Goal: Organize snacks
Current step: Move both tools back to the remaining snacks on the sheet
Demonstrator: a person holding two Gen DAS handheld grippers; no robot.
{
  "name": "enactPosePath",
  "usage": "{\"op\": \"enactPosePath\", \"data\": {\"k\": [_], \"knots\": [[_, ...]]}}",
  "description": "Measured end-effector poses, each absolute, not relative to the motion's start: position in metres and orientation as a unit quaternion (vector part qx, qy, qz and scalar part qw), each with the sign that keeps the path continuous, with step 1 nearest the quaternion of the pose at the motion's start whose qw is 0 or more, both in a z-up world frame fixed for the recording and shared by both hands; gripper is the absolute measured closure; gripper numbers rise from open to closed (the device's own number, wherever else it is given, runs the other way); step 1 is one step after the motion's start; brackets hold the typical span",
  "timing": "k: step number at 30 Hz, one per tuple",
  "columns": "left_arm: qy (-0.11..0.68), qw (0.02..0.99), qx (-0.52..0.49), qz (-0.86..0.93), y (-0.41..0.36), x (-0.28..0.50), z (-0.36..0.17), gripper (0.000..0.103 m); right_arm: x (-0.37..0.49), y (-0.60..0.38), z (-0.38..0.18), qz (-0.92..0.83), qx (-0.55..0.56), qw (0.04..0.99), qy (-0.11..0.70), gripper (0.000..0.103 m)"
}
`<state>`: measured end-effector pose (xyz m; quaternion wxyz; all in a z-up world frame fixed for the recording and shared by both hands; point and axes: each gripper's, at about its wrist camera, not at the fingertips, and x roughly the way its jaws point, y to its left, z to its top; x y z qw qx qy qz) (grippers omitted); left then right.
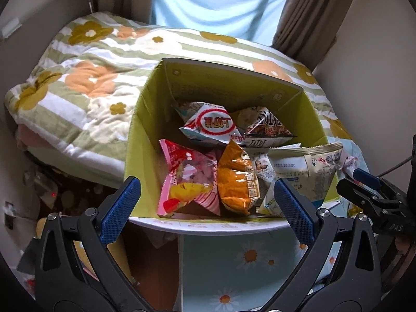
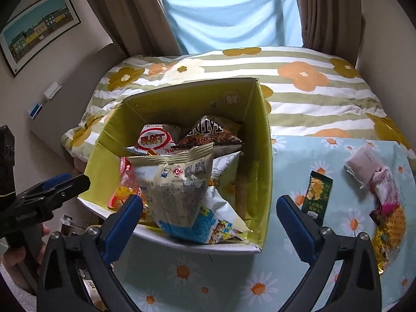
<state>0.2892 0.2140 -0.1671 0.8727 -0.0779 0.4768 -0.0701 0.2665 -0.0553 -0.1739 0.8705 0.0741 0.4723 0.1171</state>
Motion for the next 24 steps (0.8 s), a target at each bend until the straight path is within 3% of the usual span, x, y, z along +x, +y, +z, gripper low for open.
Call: {"op": "enactPosePath", "data": {"k": [11,24], "knots": [[0.461,0.881,-0.055,-0.089,0.165,0.272,-0.147,0.001,0.241,-0.097,-0.157,0.102,0.084,0.883,0.450,0.001],[0.440,0.884,-0.042,-0.154,-0.003,0.240,-0.123,0.001,0.185,-0.243,-0.124,0.090,0.074,0.907,0.405,0.001]]}}
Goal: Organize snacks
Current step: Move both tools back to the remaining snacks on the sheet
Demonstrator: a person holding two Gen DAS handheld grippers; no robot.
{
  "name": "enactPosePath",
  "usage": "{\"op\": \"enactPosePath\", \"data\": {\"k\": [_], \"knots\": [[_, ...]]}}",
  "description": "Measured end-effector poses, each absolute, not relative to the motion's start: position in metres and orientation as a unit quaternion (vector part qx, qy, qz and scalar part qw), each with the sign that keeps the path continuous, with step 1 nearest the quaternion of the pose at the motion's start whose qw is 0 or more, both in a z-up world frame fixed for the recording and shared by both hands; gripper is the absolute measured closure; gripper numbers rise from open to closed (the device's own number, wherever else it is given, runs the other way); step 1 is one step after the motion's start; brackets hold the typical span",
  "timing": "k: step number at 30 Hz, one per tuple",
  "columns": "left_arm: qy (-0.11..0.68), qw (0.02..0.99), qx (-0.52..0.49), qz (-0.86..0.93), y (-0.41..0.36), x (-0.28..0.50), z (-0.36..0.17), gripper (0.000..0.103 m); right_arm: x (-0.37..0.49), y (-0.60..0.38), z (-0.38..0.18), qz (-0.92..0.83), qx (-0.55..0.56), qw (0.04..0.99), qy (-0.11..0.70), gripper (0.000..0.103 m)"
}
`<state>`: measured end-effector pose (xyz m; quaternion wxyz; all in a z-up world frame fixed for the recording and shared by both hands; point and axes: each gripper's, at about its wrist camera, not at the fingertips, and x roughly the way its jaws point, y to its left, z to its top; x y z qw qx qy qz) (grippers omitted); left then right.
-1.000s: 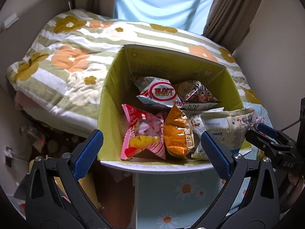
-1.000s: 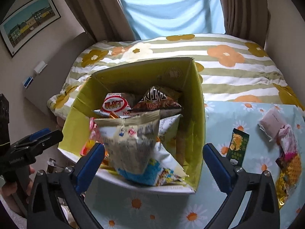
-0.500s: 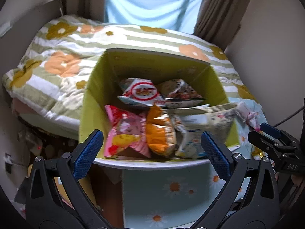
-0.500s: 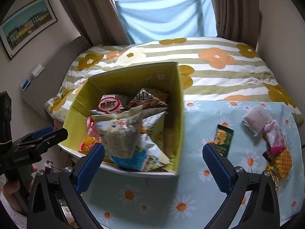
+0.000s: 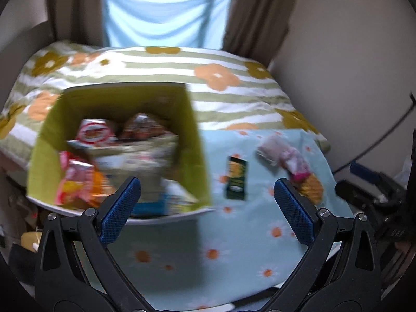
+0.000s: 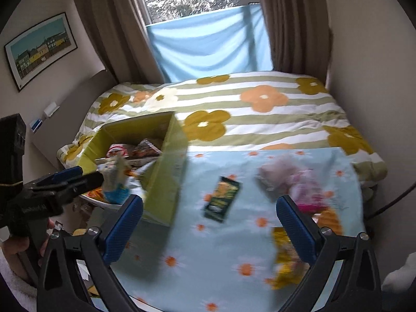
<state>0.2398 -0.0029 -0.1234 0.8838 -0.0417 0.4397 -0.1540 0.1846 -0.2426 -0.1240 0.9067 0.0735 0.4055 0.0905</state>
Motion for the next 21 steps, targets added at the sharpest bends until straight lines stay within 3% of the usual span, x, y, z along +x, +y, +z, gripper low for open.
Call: {"op": "enactPosePath", "data": {"k": [11,21], "knots": [[0.473,0.853,-0.041,-0.218,-0.141,0.206,-0.158,0.001,0.166,-0.363,-0.129,0.074,0.071,0.904,0.415,0.001],[0.513,0.821,-0.039,-0.248,-0.214,0.196,-0.213,0.001,0.173,-0.419,-0.184,0.098,0.081,0.892,0.433,0.001]]}}
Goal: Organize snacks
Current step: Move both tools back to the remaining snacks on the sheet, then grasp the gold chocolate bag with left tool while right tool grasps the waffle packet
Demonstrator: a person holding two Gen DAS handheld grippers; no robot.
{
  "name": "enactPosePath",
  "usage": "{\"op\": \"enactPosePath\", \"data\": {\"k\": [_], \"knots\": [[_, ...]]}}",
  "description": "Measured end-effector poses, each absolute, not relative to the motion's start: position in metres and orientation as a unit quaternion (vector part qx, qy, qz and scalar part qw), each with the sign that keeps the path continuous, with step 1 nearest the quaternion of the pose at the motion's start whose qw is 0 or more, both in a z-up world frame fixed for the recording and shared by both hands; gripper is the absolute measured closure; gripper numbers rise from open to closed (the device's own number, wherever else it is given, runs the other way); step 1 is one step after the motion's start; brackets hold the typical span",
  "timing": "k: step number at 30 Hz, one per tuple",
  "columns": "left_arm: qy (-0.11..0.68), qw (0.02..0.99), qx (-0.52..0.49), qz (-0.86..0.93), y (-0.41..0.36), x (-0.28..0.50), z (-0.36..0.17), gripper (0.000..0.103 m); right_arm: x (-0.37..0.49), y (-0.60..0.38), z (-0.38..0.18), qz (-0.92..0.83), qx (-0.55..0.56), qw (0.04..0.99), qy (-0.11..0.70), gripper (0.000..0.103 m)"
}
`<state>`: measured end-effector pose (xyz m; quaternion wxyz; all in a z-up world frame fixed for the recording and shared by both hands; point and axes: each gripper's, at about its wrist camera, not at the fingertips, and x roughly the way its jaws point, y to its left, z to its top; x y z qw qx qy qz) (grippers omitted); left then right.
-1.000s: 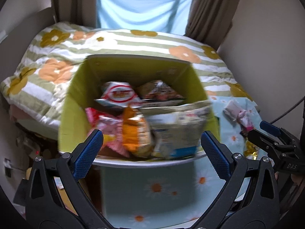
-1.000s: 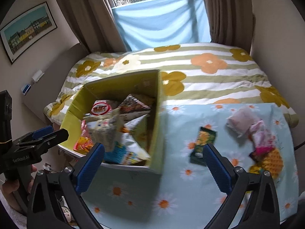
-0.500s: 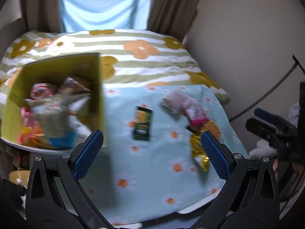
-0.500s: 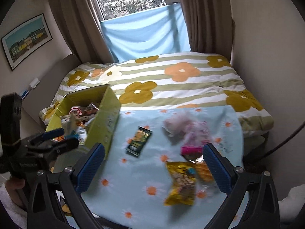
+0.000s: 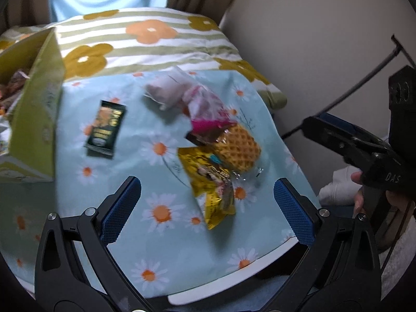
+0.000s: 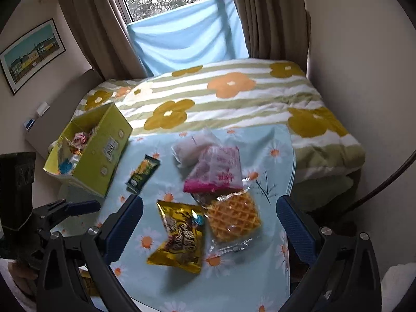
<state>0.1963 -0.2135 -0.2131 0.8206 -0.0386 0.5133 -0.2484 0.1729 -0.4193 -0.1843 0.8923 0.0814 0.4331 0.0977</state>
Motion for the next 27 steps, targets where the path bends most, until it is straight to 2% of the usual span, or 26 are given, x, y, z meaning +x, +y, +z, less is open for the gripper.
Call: {"op": "enactPosePath", "data": {"k": [15,18,23,27], "knots": [[0.579,0.763,0.000,-0.289,-0.265,0.226,-0.296,0.003,0.196,-0.429,-0.255,0.093,0.044,0.863,0.494,0.001],[0.590,0.755,0.010,-0.285,-0.273,0.230,-0.312,0.013,0.201,-0.425,-0.262,0.100,0.015,0.864,0.494,0.001],[0.592,0.761,0.025,-0.265,-0.278,0.234,-0.324,0.015,0.213,-0.420,-0.272,0.120,-0.023,0.855,0.503,0.001],[0.589,0.761,0.055,-0.266,-0.282,0.234,-0.323,0.032,0.218,-0.418,-0.278,0.136,-0.028,0.852,0.505,0.001]]}}
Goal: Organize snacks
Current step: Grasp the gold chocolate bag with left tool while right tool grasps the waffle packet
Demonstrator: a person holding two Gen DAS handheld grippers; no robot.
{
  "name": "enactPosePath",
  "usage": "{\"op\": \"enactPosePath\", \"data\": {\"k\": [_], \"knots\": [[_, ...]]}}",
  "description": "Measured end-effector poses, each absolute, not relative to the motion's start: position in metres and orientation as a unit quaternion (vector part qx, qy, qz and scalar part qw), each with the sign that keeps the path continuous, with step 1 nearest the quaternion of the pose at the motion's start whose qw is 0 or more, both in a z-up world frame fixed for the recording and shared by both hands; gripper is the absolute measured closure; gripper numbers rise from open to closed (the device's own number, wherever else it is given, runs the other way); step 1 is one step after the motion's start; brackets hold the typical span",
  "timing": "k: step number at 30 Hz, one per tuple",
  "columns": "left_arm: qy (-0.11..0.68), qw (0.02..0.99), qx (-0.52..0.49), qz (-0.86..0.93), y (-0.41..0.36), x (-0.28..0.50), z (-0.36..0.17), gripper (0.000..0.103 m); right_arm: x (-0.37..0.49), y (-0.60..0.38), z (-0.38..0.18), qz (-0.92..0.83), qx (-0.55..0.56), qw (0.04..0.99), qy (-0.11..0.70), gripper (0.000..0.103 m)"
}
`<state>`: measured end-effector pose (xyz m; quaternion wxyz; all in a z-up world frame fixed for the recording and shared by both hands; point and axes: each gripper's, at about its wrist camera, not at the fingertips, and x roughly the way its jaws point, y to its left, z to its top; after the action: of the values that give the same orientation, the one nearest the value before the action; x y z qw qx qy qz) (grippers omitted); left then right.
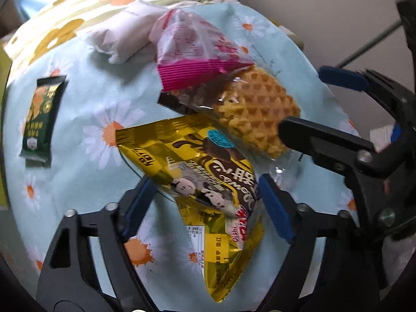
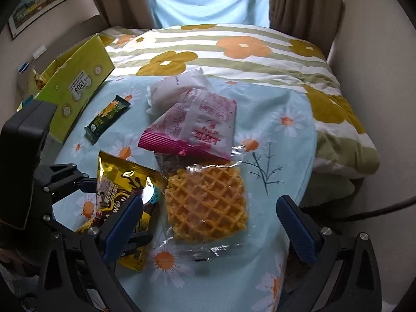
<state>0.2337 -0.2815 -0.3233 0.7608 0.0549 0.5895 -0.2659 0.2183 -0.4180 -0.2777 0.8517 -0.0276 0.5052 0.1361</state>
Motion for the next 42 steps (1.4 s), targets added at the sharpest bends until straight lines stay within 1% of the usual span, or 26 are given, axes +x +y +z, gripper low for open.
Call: {"op": "enactPosePath", "data": {"k": [1,3,5,10,16,26,28,29,30,33,38,42], "knots": [[0.590,0.759,0.056,-0.270,-0.282,0.234,-0.323,0.037,0.219,-0.417,-0.279,0.138,-0.030,0.851,0.506,0.001],[0.592,0.757,0.059,-0.270,-0.282,0.235,-0.322,0.039,0.220,-0.415,-0.283,0.142,-0.036,0.847,0.511,0.001],[0.592,0.757,0.060,-0.272,-0.282,0.234,-0.322,0.044,0.221,-0.411,-0.286,0.144,-0.048,0.844,0.515,0.001],[0.593,0.752,0.071,-0.278,-0.277,0.233,-0.320,0.047,0.223,-0.407,-0.293,0.151,-0.066,0.836,0.524,0.001],[0.589,0.761,0.067,-0.263,-0.257,0.233,-0.313,0.048,0.227,-0.406,-0.300,0.151,-0.071,0.831,0.531,0.001],[0.583,0.773,0.054,-0.245,-0.239,0.234,-0.304,0.048,0.239,-0.391,-0.318,0.155,-0.115,0.813,0.549,0.001],[0.583,0.773,0.053,-0.243,-0.240,0.233,-0.304,0.048,0.243,-0.390,-0.325,0.157,-0.115,0.805,0.561,0.008],[0.584,0.773,0.050,-0.242,-0.238,0.233,-0.304,0.048,0.244,-0.388,-0.329,0.154,-0.124,0.802,0.563,0.015],[0.584,0.773,0.049,-0.241,-0.239,0.232,-0.304,0.048,0.244,-0.386,-0.330,0.157,-0.128,0.802,0.561,0.020],[0.585,0.774,0.046,-0.239,-0.238,0.231,-0.305,0.048,0.242,-0.387,-0.328,0.159,-0.126,0.805,0.557,0.026],[0.586,0.774,0.042,-0.237,-0.237,0.233,-0.306,0.048,0.234,-0.386,-0.326,0.150,-0.129,0.810,0.552,0.031],[0.586,0.774,0.042,-0.234,-0.236,0.233,-0.306,0.048,0.223,-0.387,-0.322,0.145,-0.119,0.811,0.554,0.032]]}}
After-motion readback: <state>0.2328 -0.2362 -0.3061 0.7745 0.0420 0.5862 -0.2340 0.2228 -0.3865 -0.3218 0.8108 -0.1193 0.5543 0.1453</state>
